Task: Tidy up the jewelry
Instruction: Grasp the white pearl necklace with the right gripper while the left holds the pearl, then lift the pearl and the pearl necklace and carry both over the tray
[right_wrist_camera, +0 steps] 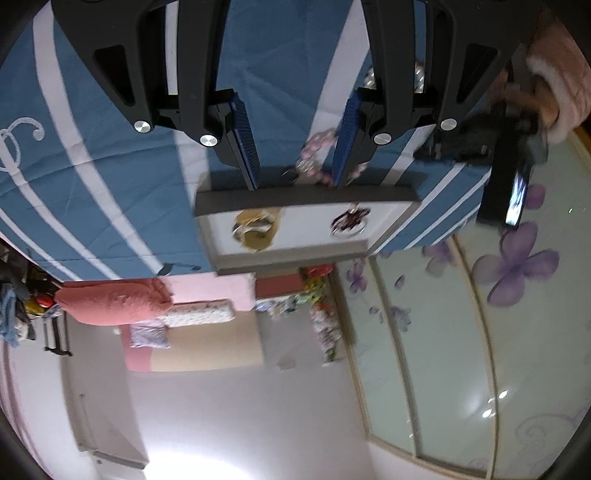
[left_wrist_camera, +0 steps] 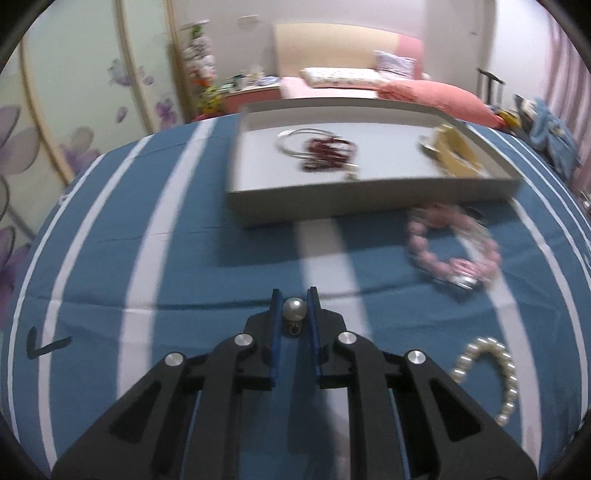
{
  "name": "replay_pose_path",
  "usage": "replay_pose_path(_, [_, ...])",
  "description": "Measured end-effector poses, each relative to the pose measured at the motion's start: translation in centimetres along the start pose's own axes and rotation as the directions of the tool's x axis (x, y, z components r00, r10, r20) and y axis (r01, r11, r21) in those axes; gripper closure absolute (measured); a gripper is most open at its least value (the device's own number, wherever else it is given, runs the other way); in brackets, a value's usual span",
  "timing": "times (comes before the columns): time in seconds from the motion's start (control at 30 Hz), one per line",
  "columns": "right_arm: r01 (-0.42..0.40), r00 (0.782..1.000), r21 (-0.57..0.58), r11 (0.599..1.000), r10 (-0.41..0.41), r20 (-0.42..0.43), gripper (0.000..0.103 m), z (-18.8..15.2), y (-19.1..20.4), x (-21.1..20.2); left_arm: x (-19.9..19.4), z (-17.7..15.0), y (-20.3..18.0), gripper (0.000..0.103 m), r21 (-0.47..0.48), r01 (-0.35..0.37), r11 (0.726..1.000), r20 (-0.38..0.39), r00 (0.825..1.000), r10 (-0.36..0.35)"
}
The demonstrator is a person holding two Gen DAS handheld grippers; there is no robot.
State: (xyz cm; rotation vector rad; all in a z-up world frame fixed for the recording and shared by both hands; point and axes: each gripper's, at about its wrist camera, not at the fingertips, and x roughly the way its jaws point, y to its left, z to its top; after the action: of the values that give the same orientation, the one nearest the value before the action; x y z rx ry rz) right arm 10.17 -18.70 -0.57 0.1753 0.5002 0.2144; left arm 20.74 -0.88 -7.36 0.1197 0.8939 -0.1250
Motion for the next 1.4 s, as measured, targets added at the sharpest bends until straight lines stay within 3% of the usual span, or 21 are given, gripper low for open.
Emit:
replay_pose_path(0.13, [-0.067, 0.994, -0.063, 0.996, 0.061, -0.090, 0.061, -0.9, 1.9, 1.0, 0.2, 0.3, 1.9, 0.089, -0.047, -0.007, 0.999, -0.002, 1.000, 0.007])
replay_pose_path(0.27, [-0.134, 0.970, -0.125, 0.983, 0.104, -0.221, 0.061, -2.1, 4.1, 2.7, 0.1, 0.3, 2.2, 0.089, -0.045, -0.010, 0.999, -0.002, 1.000, 0.010])
replay_pose_path(0.47, [-0.132, 0.929, -0.191, 0.973, 0.054, -0.367, 0.067, -3.9, 6.2, 5.0, -0.1, 0.3, 2.5, 0.089, -0.051, -0.003, 0.999, -0.001, 1.000, 0.003])
replay_pose_path(0.57, [-0.116, 0.916, -0.193, 0.974, 0.029, -0.401, 0.080, -4.4, 6.0, 5.5, 0.0, 0.3, 2.4, 0.089, -0.050, -0.004, 0.999, -0.001, 1.000, 0.004])
replay_pose_path(0.63, [-0.104, 0.917, -0.207, 0.973, 0.014, -0.398, 0.092, -4.4, 5.7, 5.3, 0.0, 0.3, 2.4, 0.089, -0.050, -0.003, 0.999, 0.000, 1.000, 0.003])
replay_pose_path(0.8, [0.005, 0.922, -0.214, 0.977, -0.087, -0.378, 0.093, -3.8, 3.6, 5.7, 0.0, 0.3, 2.5, 0.089, -0.050, -0.003, 0.999, -0.001, 1.000, 0.003])
replay_pose_path(0.93, [0.099, 0.928, -0.128, 0.987, -0.137, -0.346, 0.093, -3.0, 0.3, 5.3, 0.0, 0.3, 2.5, 0.089, -0.050, -0.003, 0.999, 0.000, 1.000, 0.003])
replay_pose_path(1.23, [0.079, 0.985, -0.007, 0.997, -0.079, -0.152, 0.093, 0.1, -1.9, 2.3, -0.2, 0.2, 2.3, 0.089, -0.070, 0.002, 0.998, 0.003, 1.000, -0.002])
replay_pose_path(1.4, [0.050, 0.997, 0.015, 0.999, -0.050, -0.058, 0.093, 1.4, -1.8, 1.1, -0.8, -0.1, 2.5, 0.089, -0.100, 0.002, 0.995, 0.022, 1.000, 0.001])
